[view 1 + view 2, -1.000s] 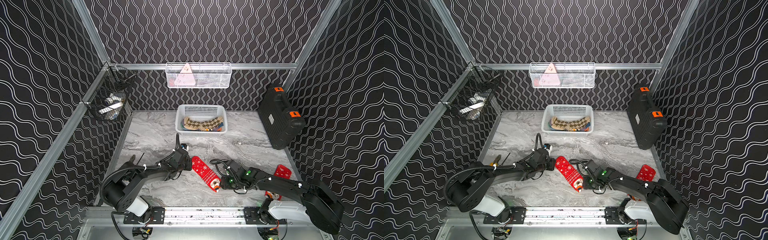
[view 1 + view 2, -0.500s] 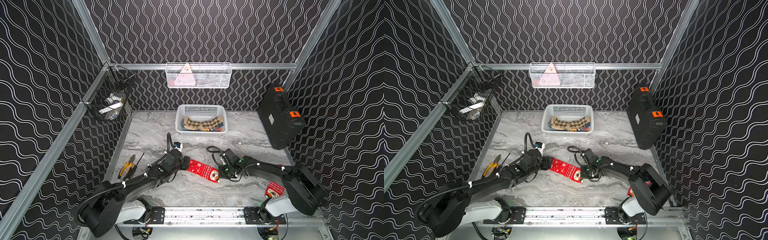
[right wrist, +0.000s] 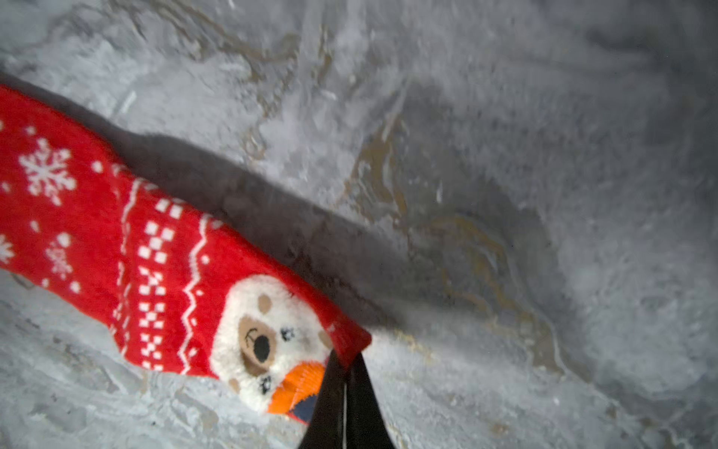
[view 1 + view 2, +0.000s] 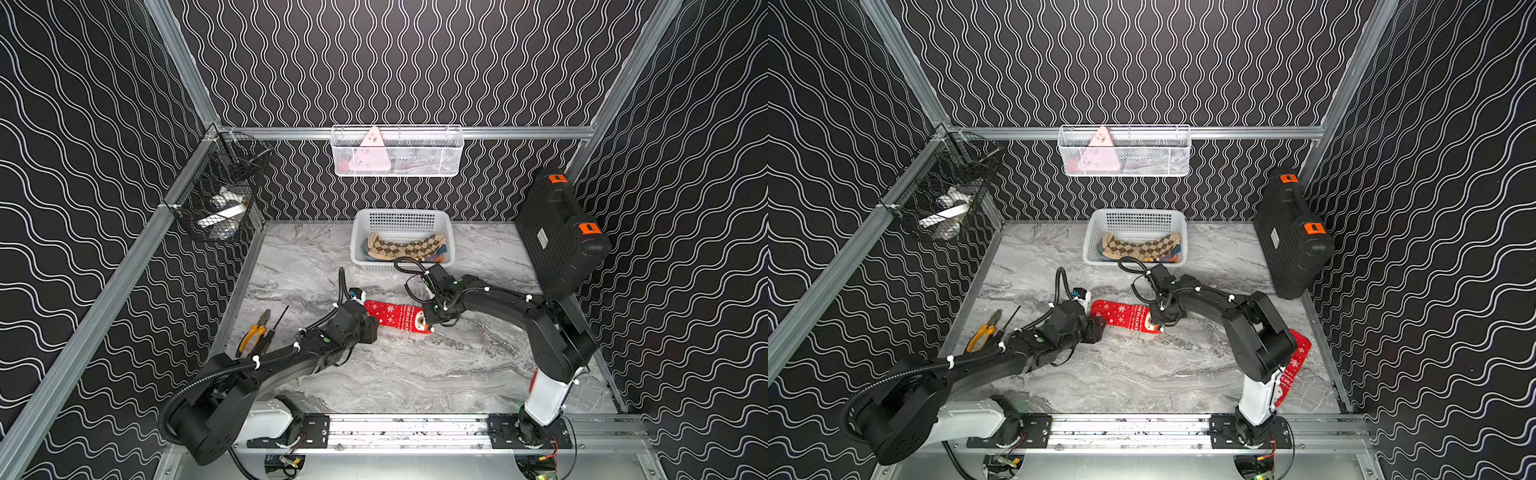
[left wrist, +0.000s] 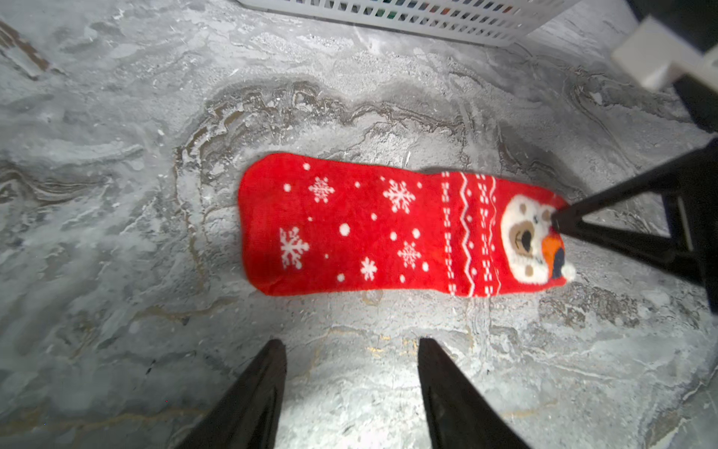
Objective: Place the socks together as a pair
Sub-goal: Move the sock to the center of the board.
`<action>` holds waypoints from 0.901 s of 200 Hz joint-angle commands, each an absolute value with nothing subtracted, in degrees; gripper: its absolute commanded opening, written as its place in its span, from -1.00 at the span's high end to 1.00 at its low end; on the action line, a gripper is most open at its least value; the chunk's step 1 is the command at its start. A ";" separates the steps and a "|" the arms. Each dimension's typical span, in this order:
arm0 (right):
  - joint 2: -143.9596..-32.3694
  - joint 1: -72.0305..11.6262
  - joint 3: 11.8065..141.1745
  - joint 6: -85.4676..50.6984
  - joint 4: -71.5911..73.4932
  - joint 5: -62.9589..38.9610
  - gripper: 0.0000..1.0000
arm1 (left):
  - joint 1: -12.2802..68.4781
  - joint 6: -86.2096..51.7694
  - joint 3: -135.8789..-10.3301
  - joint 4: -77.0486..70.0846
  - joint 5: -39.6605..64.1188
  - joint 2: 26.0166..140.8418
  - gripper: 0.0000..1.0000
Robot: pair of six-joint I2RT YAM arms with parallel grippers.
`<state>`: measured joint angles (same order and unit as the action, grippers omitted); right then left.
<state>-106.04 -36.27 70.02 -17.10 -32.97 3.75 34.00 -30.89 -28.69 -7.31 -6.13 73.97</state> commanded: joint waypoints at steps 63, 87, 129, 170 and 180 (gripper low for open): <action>-107.93 -36.15 77.46 -15.02 -37.40 18.12 0.26 | 34.01 -30.58 -28.17 -8.88 -6.04 72.31 -0.20; -100.13 -33.69 73.36 -19.68 -39.58 20.95 0.18 | 33.96 -31.22 -27.83 -9.26 -4.89 71.42 -0.20; -83.41 -13.69 54.97 -25.52 -33.86 11.66 -0.26 | 34.62 -33.04 -25.98 -11.73 -3.73 70.30 -0.20; -79.56 -2.03 49.98 -30.01 -33.73 18.03 -0.34 | 35.23 -35.72 -22.69 -17.03 -2.22 69.54 -0.20; -79.54 0.00 50.10 -30.83 -34.63 19.89 -0.36 | 35.26 -36.51 -21.58 -18.82 -2.01 69.13 -0.21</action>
